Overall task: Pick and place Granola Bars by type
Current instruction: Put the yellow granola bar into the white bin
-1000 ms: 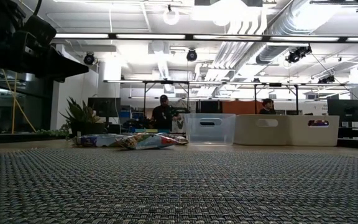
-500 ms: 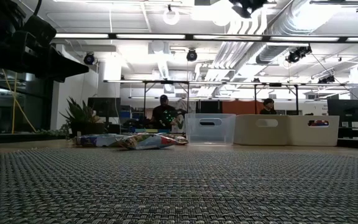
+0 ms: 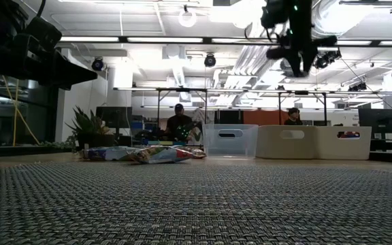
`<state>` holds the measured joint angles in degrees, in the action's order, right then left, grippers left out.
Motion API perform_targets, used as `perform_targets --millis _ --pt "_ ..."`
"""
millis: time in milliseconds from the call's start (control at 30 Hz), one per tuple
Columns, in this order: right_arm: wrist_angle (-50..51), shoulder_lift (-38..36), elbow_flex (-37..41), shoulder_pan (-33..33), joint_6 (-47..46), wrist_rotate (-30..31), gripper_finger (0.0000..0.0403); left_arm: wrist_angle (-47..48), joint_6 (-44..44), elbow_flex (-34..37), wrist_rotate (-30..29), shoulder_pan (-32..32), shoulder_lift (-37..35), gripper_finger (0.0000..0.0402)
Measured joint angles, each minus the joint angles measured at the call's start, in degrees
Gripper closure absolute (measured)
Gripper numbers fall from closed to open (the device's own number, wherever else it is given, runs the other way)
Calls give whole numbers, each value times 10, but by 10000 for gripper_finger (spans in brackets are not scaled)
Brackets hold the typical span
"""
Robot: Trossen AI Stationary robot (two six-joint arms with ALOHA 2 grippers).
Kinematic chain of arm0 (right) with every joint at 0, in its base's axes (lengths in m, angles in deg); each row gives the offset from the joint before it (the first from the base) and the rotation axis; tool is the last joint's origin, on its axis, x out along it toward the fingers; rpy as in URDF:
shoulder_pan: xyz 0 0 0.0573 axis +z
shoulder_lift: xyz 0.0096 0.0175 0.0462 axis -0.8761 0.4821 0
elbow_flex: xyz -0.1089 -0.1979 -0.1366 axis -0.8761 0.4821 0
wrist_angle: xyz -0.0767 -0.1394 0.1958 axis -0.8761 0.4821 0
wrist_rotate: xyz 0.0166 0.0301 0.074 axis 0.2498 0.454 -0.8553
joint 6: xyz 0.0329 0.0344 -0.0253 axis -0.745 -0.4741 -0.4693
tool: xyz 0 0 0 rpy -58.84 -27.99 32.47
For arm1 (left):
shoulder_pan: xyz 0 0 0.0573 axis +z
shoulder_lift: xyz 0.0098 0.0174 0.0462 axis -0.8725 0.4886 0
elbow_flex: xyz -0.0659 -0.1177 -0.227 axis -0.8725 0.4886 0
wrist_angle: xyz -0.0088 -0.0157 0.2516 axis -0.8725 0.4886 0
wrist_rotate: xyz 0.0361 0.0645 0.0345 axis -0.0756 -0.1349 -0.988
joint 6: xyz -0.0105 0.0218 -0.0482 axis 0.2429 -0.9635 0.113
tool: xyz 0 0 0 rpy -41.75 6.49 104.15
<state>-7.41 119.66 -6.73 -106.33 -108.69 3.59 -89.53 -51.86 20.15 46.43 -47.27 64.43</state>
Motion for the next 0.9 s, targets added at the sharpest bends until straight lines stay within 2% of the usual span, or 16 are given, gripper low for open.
perform_targets --millis 200,400,667,900 --pt "-77 -59 175 -3 -59 -59 305 0 0 0 0 0 0 400" --pt "-144 -95 297 -10 -86 -85 305 0 0 0 0 0 0 400" --pt "-253 -97 392 -36 -81 -122 305 0 0 0 0 0 0 400" --pt "-310 -97 413 -51 -81 -123 305 0 0 0 0 0 0 400"
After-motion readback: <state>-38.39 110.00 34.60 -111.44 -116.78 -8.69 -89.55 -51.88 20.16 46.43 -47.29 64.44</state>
